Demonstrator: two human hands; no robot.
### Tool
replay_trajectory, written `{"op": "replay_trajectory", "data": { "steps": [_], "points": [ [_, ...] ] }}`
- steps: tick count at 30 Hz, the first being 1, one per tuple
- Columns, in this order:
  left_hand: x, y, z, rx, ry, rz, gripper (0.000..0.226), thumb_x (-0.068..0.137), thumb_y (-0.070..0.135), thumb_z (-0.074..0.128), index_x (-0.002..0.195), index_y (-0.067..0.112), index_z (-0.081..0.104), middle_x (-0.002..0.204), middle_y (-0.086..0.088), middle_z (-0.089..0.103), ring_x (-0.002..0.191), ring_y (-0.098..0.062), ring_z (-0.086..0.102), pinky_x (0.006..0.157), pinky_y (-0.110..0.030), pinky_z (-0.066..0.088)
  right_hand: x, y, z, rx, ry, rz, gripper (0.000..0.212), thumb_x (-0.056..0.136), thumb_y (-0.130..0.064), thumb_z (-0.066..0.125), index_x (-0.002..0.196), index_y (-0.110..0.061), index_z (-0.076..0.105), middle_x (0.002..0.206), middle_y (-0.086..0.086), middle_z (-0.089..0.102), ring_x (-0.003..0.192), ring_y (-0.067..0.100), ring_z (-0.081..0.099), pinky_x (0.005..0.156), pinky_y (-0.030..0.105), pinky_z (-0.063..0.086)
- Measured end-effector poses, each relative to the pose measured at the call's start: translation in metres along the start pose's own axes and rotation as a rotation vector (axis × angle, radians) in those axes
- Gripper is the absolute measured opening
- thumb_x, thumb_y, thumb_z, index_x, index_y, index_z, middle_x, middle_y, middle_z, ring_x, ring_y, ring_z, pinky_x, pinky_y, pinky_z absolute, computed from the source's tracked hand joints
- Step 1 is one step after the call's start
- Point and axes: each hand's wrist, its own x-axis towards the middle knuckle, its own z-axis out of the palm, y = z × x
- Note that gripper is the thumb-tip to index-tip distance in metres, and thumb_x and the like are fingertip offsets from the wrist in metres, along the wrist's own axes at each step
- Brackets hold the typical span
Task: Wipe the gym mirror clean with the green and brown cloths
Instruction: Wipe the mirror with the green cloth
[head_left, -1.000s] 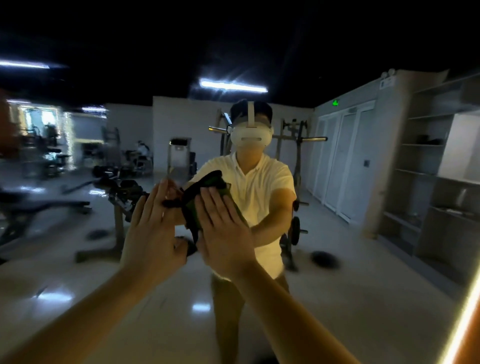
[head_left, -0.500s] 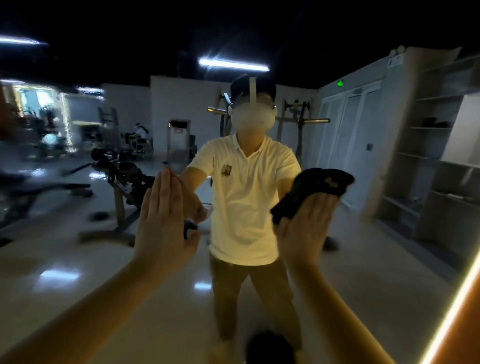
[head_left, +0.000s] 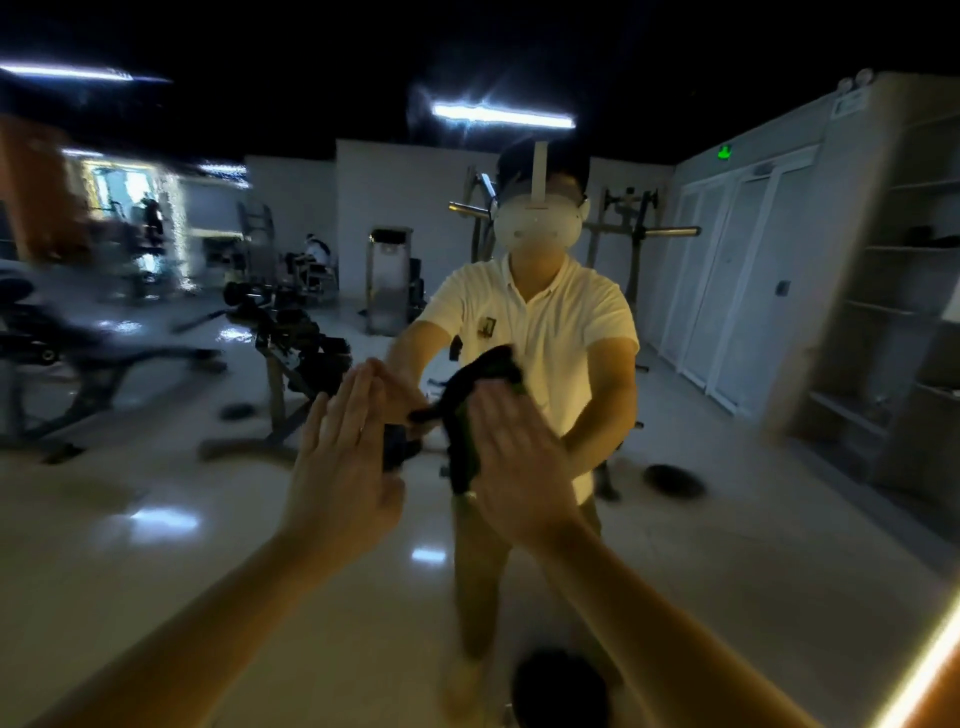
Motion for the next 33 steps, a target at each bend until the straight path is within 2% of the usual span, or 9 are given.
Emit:
{"op": "replay_trajectory", "data": {
  "steps": [6,8,11,15,20,24,26,30,33],
  "points": [
    [0.003,0.008,0.005,0.012,-0.049,-0.022,0.107,0.075,0.030,0.079,0.160,0.001,0.020,0.171,-0.022,0.002,0.158,-0.038,0.009,0.125,-0.057,0.022,0.067,0.033,-0.038,0.118,0.230,0.502,0.078,0.093,-0.030,0.057,0.153,0.007,0.024,0.160,0.031,0.030,0.153,0.042,0.014,0.128,0.045,-0.007],
    [0.002,0.003,0.004,0.033,-0.063,-0.011,0.107,0.076,0.027,0.076,0.162,0.001,0.018,0.172,-0.020,0.001,0.159,-0.036,0.008,0.126,-0.055,0.018,0.058,0.003,-0.023,0.082,0.138,0.291,0.080,0.094,-0.038,0.057,0.151,0.007,0.025,0.157,0.031,0.036,0.151,0.044,0.016,0.128,0.049,-0.008],
    [0.001,-0.005,0.001,0.068,-0.087,0.022,0.105,0.077,0.023,0.072,0.164,0.005,0.016,0.172,-0.017,0.001,0.159,-0.034,0.007,0.127,-0.052,0.012,0.000,-0.038,0.017,0.011,0.000,-0.147,0.076,0.102,-0.040,0.041,0.161,0.001,0.017,0.168,0.023,0.010,0.158,0.038,-0.001,0.127,0.050,-0.011],
    [0.000,-0.006,-0.001,0.080,-0.110,0.015,0.109,0.078,0.026,0.072,0.163,0.001,0.010,0.172,-0.017,-0.004,0.158,-0.035,0.008,0.126,-0.052,0.013,-0.072,-0.018,0.039,0.028,-0.096,-0.274,0.074,0.096,-0.033,0.057,0.159,-0.007,0.029,0.166,0.013,0.030,0.156,0.027,0.005,0.128,0.045,0.014],
    [0.000,0.006,0.002,0.035,-0.128,-0.040,0.114,0.079,0.031,0.075,0.164,0.003,0.004,0.172,-0.016,-0.013,0.159,-0.033,-0.002,0.127,-0.051,0.012,-0.019,0.059,-0.008,0.063,0.100,0.347,0.088,0.094,-0.030,0.054,0.161,-0.003,0.004,0.169,0.022,0.006,0.158,0.037,-0.003,0.128,0.053,0.009],
    [0.002,0.008,0.003,0.031,-0.130,-0.056,0.114,0.081,0.033,0.075,0.164,0.003,0.003,0.171,-0.015,-0.015,0.159,-0.031,-0.008,0.127,-0.047,0.006,0.047,0.053,-0.038,0.175,0.195,0.666,0.084,0.095,-0.034,0.051,0.158,0.006,0.014,0.165,0.031,0.017,0.156,0.044,0.010,0.128,0.057,0.012],
    [0.001,0.007,0.002,0.015,-0.118,-0.057,0.113,0.081,0.031,0.075,0.164,0.005,0.004,0.172,-0.014,-0.013,0.159,-0.030,-0.006,0.127,-0.046,0.006,0.051,0.025,-0.028,0.134,0.165,0.523,0.083,0.093,-0.041,0.052,0.154,0.006,0.023,0.159,0.033,0.032,0.152,0.046,0.022,0.126,0.058,0.011],
    [-0.006,0.013,0.008,-0.051,0.023,-0.077,0.097,0.075,0.012,0.075,0.160,0.005,0.028,0.171,-0.017,0.013,0.158,-0.033,0.013,0.126,-0.054,0.019,0.008,-0.038,0.013,0.048,0.041,-0.016,0.080,0.097,-0.044,0.034,0.160,0.000,0.013,0.168,0.024,0.013,0.157,0.038,-0.006,0.127,0.051,-0.010],
    [-0.023,0.026,0.024,-0.055,0.106,-0.135,0.095,0.077,0.005,0.072,0.159,-0.002,0.025,0.169,-0.021,0.019,0.157,-0.035,0.017,0.126,-0.049,0.016,-0.048,-0.039,0.043,0.033,-0.013,-0.211,0.076,0.099,-0.042,0.044,0.161,-0.004,0.023,0.168,0.015,0.014,0.157,0.028,-0.003,0.128,0.043,-0.007]
  ]
}}
